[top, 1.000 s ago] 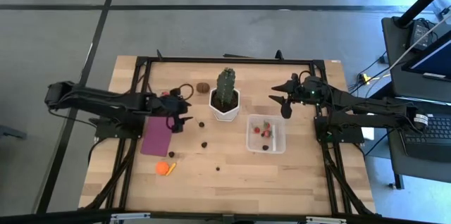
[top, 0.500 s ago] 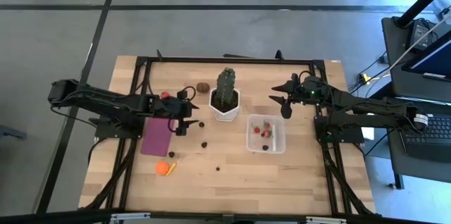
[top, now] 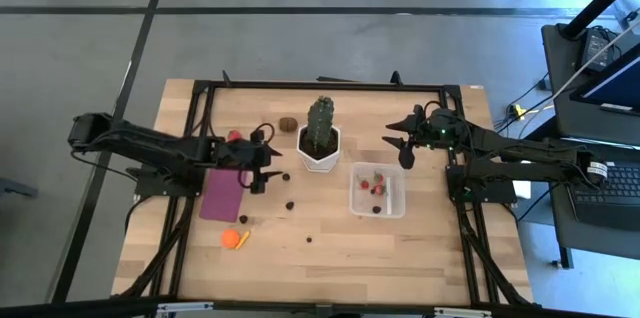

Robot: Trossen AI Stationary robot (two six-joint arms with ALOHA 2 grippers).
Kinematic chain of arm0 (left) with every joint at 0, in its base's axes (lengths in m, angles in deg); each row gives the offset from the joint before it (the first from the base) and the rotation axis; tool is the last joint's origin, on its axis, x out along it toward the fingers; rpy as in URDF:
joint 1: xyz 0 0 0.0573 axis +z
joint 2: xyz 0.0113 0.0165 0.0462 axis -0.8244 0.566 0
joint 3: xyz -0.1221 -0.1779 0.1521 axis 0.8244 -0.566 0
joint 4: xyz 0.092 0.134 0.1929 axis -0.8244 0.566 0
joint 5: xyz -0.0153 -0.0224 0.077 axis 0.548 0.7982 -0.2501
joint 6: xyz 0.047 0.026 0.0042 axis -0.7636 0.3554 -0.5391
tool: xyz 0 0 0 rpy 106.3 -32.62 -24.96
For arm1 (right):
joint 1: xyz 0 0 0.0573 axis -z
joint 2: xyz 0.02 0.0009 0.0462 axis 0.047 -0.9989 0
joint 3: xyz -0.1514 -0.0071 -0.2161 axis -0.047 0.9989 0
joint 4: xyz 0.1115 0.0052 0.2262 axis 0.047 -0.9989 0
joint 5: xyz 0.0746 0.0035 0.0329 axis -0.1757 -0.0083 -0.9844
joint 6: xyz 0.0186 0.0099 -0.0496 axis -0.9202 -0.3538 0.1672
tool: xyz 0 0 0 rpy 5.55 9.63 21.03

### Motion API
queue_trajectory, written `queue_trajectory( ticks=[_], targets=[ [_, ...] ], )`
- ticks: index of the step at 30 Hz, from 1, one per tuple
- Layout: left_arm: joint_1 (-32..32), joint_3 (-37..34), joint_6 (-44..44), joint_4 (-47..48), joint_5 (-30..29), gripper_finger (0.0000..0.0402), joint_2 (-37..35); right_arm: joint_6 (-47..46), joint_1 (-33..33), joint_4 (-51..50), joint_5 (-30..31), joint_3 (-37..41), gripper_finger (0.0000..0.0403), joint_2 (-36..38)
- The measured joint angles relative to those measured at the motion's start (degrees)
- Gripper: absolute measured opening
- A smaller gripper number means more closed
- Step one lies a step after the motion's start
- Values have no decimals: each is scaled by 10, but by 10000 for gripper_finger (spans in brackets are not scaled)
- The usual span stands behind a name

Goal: Pick and placing Produce into tupperware
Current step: Put the black cherry into the transparent bin

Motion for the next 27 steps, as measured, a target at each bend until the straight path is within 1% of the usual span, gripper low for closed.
queue_trajectory(
  ticks=[8,13,16,23,27],
  targets=[
    [0,-73,3,-120,0,244,0,-1,0,0,0,0,188,0],
    [0,-81,24,-128,-2,244,2,-1,0,0,0,0,188,0],
    [0,-81,26,-148,-2,244,24,-1,0,0,0,0,188,0],
    [0,-81,27,-207,0,244,117,-2,0,1,0,0,188,0],
    [0,-81,27,-258,19,244,157,-2,0,1,0,0,188,0]
  ],
)
